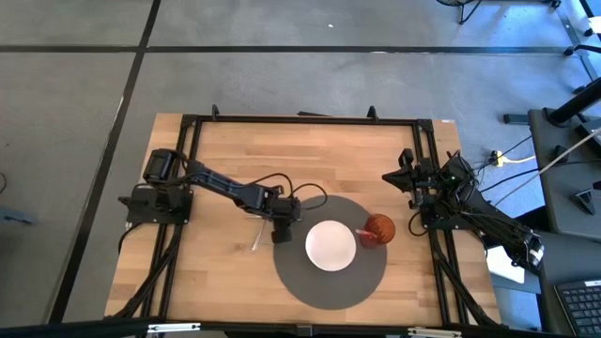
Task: Pick & Place Utensil
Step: Put the silver fork into the white bowl
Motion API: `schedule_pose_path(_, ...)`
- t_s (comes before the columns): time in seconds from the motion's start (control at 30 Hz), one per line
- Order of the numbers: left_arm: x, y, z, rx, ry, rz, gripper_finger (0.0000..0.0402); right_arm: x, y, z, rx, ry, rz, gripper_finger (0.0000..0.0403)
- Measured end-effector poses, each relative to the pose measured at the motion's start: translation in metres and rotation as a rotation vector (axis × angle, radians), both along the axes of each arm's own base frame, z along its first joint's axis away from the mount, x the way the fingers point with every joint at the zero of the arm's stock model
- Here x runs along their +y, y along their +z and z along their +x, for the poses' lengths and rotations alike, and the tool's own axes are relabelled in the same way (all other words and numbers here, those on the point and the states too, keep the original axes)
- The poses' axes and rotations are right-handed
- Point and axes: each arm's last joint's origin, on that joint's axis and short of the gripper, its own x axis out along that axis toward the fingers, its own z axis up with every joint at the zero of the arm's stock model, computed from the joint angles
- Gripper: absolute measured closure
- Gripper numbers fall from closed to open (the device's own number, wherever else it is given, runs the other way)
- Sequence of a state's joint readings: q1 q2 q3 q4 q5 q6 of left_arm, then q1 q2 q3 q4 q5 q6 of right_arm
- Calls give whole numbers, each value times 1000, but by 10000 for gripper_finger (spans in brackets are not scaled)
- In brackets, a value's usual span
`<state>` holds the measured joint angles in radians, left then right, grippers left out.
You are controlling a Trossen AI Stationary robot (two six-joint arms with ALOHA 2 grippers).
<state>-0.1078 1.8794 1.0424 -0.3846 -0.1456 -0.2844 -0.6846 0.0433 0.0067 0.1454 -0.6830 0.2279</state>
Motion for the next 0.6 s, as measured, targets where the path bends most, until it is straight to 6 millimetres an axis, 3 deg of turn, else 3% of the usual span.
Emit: schedule_pose_path(0.6,-1,18,3,-5,-39,4,394,0,0,0,1,0,-3,386)
